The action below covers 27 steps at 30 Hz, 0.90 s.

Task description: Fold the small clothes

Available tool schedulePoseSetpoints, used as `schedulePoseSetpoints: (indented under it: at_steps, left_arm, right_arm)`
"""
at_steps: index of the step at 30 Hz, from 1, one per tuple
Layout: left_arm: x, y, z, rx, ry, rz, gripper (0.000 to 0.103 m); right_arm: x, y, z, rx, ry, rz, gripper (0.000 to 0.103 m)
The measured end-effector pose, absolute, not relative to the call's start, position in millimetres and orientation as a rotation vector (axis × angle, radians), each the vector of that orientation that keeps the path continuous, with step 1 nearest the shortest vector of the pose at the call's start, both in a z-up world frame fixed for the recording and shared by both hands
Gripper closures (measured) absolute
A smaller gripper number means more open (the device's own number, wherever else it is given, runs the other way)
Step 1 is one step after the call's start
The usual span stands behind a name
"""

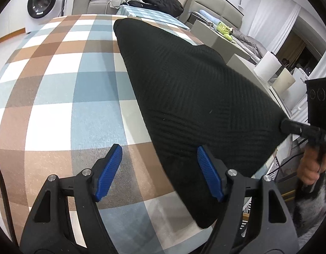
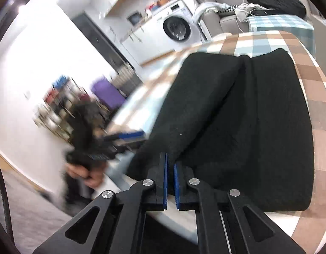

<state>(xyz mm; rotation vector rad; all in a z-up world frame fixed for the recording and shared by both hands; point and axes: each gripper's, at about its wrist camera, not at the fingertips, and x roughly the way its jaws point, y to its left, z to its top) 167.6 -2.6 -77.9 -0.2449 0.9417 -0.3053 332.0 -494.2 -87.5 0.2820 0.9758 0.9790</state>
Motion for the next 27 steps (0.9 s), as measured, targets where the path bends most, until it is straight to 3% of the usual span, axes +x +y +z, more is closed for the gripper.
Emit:
schedulePoseSetpoints:
  at_steps: [5, 12, 14, 17, 27]
  left_arm:
    - [164, -6, -81, -0.236, 0.960, -0.301, 0.032]
    - [150, -34, -79, -0.161, 0.968, -0.410, 0.031]
    - [146, -41, -84, -0.112, 0.976, -0.396, 0.031]
    - [147, -41, -83, -0.128, 0.973, -0.409, 0.031]
    - [173, -21, -80, -0.235, 0.964, -0.349, 0.031]
  right_arm:
    - [344, -504, -120, 0.272, 1.131, 0.816, 0.098]
    - [355, -499, -134, 0.263, 1.170, 0.781, 0.095]
    - [358, -503, -137, 0.261, 1.190, 0.772, 0.091]
    - [362, -509, -129, 0.287, 1.169, 0.776, 0.073]
    - [434, -471, -134, 0.389, 1.131, 0.710, 0.071]
